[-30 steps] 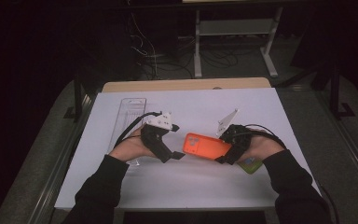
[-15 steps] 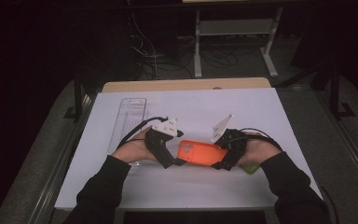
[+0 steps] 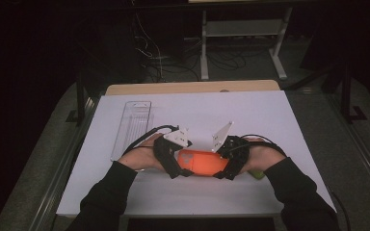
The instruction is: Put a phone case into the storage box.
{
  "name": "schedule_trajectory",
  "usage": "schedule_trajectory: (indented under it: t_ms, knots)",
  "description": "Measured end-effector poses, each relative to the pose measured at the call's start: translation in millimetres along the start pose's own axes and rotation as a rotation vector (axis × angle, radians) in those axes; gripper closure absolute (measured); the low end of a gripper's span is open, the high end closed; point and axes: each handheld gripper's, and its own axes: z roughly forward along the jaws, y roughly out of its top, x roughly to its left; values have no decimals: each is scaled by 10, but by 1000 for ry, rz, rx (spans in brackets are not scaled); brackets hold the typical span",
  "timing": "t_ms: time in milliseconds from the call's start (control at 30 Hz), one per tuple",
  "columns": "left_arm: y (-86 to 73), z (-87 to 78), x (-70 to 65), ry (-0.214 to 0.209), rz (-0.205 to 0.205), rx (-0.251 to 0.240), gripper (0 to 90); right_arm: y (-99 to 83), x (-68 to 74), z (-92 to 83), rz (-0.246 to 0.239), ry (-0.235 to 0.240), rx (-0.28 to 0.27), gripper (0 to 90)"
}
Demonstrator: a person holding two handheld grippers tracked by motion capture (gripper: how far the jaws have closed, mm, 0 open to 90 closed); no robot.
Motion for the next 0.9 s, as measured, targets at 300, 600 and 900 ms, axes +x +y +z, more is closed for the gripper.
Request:
schedule_trajectory:
  t_ms: [300,600,900]
  knots:
    - [-10,75,-35,-18,23,50,0,57,37,3,-26,6,-6,150]
    - [-20,76,-41,-17,34,74,77,58,38,-26,-26,6,-18,150]
    - [-36,89,-46,-23,40,78,138,63,42,-34,-28,14,-22,149]
